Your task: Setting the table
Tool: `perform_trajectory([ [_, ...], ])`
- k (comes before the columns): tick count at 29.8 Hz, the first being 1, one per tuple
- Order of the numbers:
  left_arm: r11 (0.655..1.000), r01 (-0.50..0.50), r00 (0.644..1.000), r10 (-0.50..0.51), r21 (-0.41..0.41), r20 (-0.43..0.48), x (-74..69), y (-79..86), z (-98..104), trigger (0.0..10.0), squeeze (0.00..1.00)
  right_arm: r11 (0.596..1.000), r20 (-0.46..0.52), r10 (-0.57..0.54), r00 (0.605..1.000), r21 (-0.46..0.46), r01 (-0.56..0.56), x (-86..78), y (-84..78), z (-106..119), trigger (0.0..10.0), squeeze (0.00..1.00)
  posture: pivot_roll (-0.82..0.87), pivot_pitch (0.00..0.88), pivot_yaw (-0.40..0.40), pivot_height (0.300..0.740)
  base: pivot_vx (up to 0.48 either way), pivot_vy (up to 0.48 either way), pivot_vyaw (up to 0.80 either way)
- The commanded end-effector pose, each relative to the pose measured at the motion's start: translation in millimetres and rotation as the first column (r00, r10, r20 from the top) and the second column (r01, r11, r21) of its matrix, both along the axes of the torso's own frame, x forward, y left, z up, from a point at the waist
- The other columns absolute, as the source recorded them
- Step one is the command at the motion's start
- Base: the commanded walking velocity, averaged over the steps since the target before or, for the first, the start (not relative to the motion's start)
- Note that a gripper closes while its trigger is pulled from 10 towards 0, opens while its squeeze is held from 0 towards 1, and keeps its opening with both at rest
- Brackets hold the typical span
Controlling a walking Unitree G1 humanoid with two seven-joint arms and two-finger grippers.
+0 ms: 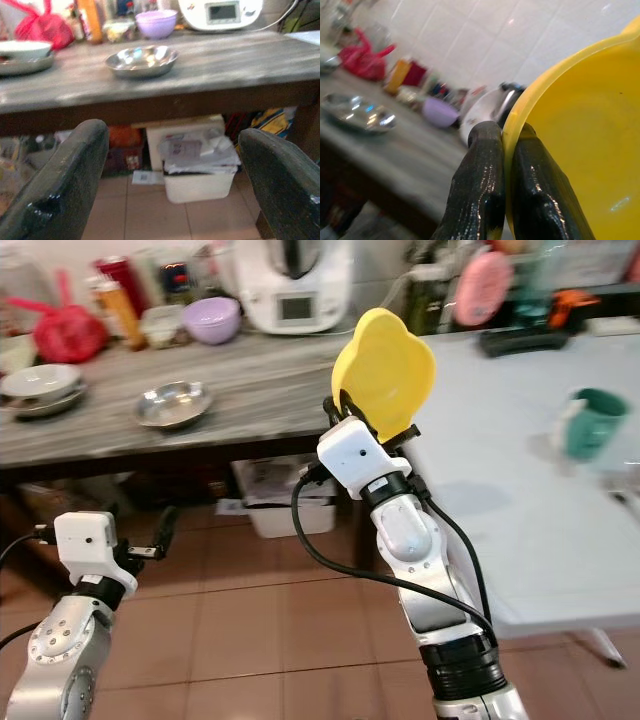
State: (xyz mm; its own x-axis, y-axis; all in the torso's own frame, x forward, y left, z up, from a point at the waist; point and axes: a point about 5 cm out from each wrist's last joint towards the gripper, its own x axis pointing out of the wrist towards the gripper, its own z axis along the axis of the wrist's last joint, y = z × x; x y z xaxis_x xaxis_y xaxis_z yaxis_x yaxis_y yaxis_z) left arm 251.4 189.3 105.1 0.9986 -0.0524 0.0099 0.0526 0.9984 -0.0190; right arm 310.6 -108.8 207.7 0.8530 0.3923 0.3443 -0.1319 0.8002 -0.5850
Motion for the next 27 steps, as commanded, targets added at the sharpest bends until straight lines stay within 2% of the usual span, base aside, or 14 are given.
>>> perform_trajectory([
  [1,1.000,-0.014,1.000,0.013,0.023,0.006,1.1,4.2,2.8,10.0,0.00,1.000,0.025,0.015,1.000,0.007,-0.015,-0.9,3.0,7.0,10.0,0.00,-0.10,0.049,0.068,0.740,0.000,0.480,0.46],
  [6,1.000,-0.013,1.000,0.013,0.024,0.004,1.6,3.7,2.7,10.0,0.00,1.000,0.025,0.016,1.000,0.005,-0.016,-0.6,2.8,6.8,10.0,0.00,-0.10,0.048,0.067,0.740,0.000,0.480,0.43],
  [11,1.000,-0.012,1.000,0.012,0.021,0.004,1.9,2.7,2.5,10.0,0.00,1.000,0.024,0.013,1.000,0.003,-0.013,-0.3,2.3,6.3,10.0,0.00,-0.10,0.045,0.067,0.740,0.000,0.460,0.00],
  [27,0.999,0.049,0.998,-0.049,0.008,0.042,2.3,-6.7,6.1,10.0,0.00,1.000,0.012,0.000,1.000,0.021,0.000,3.3,0.3,5.9,10.0,0.00,-0.10,0.034,0.064,0.740,0.000,0.000,0.00],
])
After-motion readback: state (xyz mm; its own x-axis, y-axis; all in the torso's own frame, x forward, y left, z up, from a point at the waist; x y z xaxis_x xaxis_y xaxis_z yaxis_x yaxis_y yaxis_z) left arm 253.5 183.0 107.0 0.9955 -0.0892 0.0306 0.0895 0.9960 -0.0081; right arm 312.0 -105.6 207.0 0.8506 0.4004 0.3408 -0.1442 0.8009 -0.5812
